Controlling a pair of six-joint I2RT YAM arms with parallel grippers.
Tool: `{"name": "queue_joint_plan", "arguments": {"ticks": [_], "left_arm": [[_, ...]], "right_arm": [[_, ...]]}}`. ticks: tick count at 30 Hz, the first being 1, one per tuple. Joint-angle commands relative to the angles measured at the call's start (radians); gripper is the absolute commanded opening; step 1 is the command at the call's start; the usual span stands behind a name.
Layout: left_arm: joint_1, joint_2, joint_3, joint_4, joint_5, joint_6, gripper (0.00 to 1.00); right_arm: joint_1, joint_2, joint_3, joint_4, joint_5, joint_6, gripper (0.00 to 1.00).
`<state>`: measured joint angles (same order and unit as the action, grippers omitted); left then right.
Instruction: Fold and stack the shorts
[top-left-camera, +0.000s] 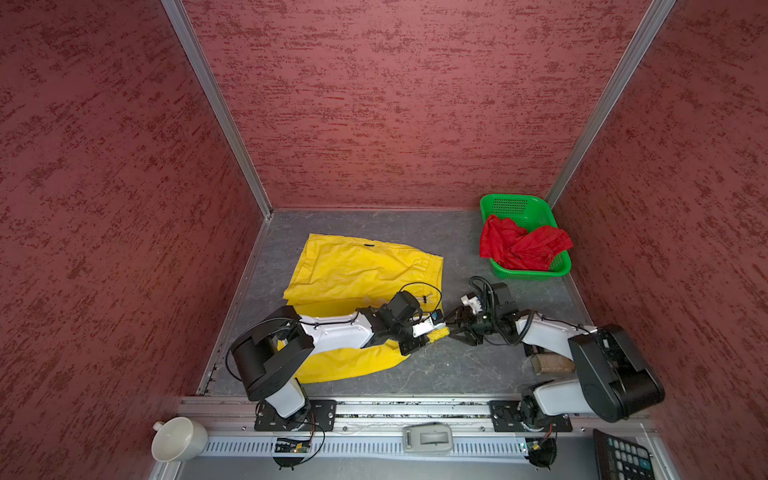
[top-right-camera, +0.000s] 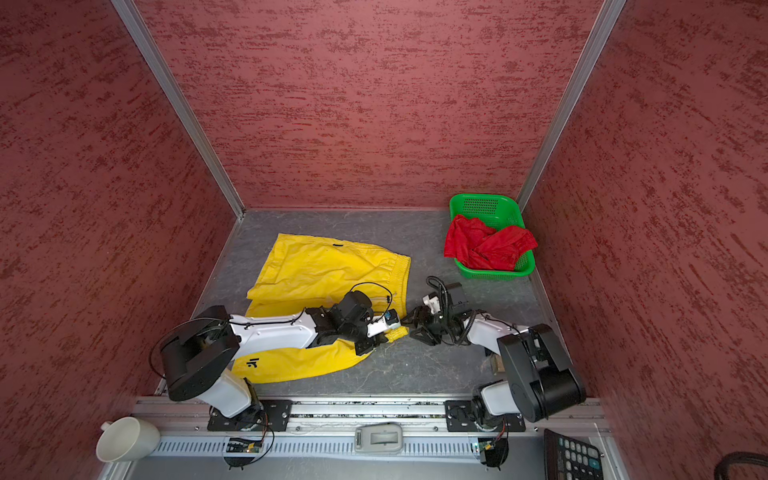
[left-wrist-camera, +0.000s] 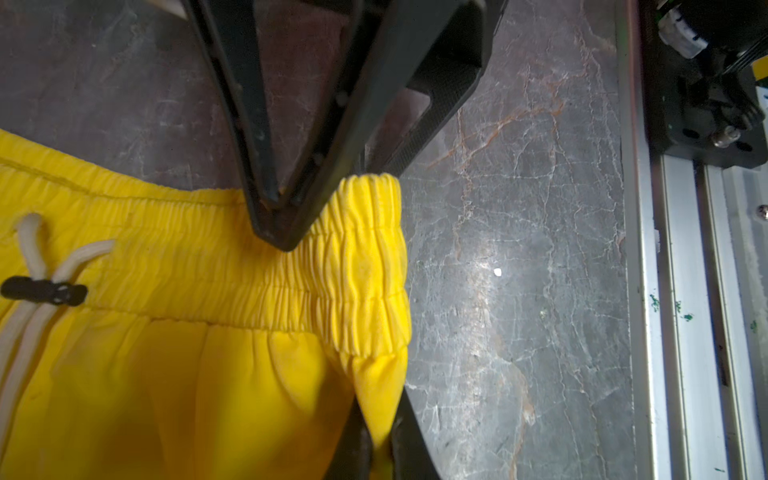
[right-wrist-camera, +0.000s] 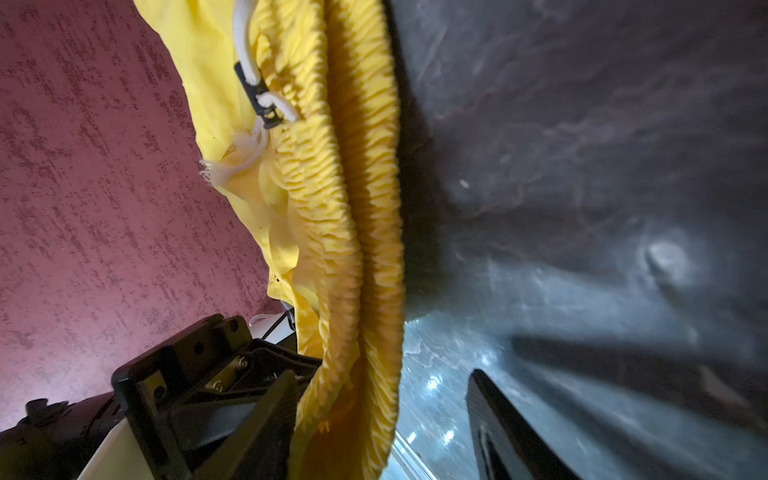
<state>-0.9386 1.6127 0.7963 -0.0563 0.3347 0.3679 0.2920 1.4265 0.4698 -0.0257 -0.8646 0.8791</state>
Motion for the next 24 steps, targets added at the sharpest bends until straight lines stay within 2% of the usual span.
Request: {"name": "queue_joint_plan", "arguments": {"ticks": [1, 5, 7, 9, 11, 13, 14, 16, 19, 24], "left_arm": [[0.003, -0.004, 0.001, 0.051, 0.039, 0.049, 0.11], [0.004, 0.011, 0.01, 0.048, 0.028, 0.061, 0.12], [0.01, 0.021, 0.015, 0.043, 0.018, 0.056, 0.14], [0.021, 0.021, 0.025, 0.02, 0.014, 0.032, 0.24], [0.041, -0.001, 0.025, 0.019, 0.0, -0.026, 0.37], [0.068, -0.055, 0.0, 0.056, -0.019, -0.108, 0.51], [0.089, -0.078, -0.007, 0.068, -0.025, -0.156, 0.55], [0.15, -0.127, -0.006, 0.06, -0.027, -0.264, 0.59], [0.249, -0.142, 0.043, -0.019, -0.085, -0.407, 0.6], [0.384, -0.017, 0.206, -0.146, -0.137, -0.498, 0.56]], "right_arm": [[0.016, 0.048, 0.006, 0.109, -0.072, 0.072, 0.66], [0.057, 0.104, 0.02, 0.193, -0.092, 0.127, 0.61], [0.062, 0.119, 0.017, 0.222, -0.09, 0.138, 0.49], [0.062, 0.117, 0.016, 0.222, -0.066, 0.139, 0.37], [0.058, 0.102, 0.017, 0.203, -0.013, 0.128, 0.23], [0.05, 0.086, 0.008, 0.205, 0.05, 0.132, 0.08], [0.047, 0.08, 0.004, 0.204, 0.077, 0.133, 0.05], [0.045, 0.058, -0.002, 0.198, 0.14, 0.132, 0.02], [0.045, 0.032, -0.007, 0.191, 0.205, 0.128, 0.0], [0.047, 0.0, -0.042, 0.238, 0.231, 0.148, 0.0]]}}
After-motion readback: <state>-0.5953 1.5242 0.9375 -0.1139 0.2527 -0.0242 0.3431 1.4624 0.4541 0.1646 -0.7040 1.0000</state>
